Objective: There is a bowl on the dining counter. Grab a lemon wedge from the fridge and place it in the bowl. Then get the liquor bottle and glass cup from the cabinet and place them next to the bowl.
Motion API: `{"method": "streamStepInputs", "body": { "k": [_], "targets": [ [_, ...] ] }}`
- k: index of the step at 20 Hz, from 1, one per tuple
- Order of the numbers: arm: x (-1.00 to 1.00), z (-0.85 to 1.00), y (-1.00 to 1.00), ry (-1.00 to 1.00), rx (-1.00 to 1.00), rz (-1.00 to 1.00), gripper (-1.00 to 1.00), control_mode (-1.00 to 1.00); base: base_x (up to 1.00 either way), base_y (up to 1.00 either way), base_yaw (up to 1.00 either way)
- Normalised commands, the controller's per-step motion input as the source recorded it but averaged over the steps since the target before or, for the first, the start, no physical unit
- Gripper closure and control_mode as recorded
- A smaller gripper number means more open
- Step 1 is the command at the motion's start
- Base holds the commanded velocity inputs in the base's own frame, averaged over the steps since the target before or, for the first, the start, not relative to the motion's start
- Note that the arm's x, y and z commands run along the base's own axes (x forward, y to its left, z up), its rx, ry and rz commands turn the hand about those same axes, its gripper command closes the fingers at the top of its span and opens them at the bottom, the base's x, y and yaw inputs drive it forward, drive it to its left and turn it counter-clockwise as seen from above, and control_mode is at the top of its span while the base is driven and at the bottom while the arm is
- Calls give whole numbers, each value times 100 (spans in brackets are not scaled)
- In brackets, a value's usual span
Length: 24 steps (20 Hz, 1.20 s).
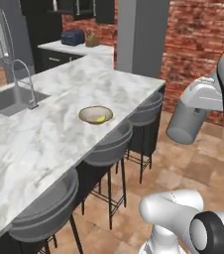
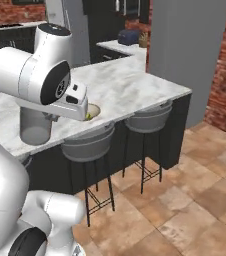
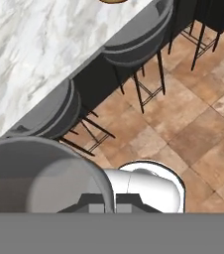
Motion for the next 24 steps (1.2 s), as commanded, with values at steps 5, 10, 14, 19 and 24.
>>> {"method": "streamStepInputs", "body": {
  "k": [5,10,14,19,24],
  "targets": [
    [0,0,0,0,0,0,100,100,86,-95,45],
    [0,0,0,0,0,0,100,100,83,-90,48],
    [0,0,0,0,0,0,100,100,66,-92,51],
    [0,0,0,0,0,0,100,100,82,-73,48],
    [0,0,0,0,0,0,100,100,99,-28,35]
  ]
}}
